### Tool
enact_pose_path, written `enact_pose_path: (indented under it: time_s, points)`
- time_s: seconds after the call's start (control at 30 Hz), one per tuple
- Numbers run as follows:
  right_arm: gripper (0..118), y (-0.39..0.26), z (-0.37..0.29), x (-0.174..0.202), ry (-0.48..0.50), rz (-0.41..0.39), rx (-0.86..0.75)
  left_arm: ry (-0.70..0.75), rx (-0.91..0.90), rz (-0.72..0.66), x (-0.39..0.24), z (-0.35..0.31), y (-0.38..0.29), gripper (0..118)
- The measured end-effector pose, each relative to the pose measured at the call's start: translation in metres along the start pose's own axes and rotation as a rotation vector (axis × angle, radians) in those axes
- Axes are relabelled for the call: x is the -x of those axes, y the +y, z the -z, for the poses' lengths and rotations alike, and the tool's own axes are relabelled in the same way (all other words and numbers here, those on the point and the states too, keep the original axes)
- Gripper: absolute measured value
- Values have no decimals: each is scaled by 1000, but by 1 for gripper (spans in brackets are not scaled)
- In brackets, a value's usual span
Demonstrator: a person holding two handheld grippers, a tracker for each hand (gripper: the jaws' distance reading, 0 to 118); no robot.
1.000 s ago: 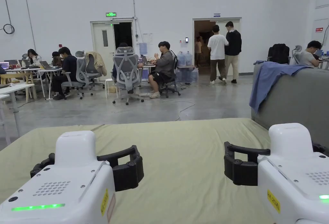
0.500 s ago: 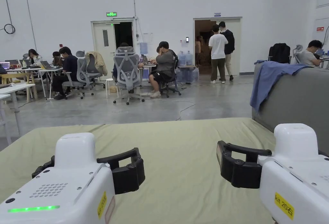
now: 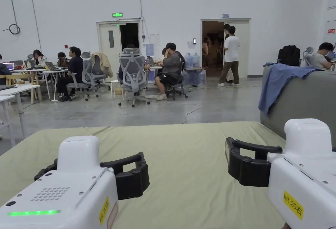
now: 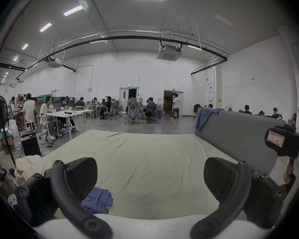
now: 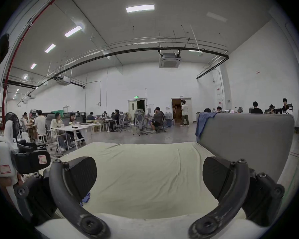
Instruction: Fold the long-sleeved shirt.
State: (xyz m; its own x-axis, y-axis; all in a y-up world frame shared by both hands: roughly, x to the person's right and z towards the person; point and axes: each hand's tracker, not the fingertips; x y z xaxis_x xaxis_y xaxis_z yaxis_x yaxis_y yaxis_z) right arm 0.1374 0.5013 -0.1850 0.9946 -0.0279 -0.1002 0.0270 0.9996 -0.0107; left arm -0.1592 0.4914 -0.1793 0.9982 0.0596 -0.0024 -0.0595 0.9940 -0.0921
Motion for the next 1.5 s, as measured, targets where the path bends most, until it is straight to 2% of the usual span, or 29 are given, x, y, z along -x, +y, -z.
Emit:
enact_pose_path:
  time_s: [0.4, 0.8, 0.9, 1.1, 1.5]
  points:
    - [118, 0, -1, -5, -17, 28, 23, -4, -11, 10, -3, -1, 3, 118]
    - [118, 0, -4, 0, 7, 10, 24, -6, -12, 17, -4, -4, 3, 118]
    - [118, 5, -5, 3, -4, 17, 62, 11, -21, 9, -4, -6, 2, 118]
    - [118, 6, -9, 8, -7, -16, 37, 14, -25, -12, -1, -7, 3, 118]
    - [118, 4, -9, 9, -14, -16, 47, 31, -34, 19, -9, -9, 0, 118]
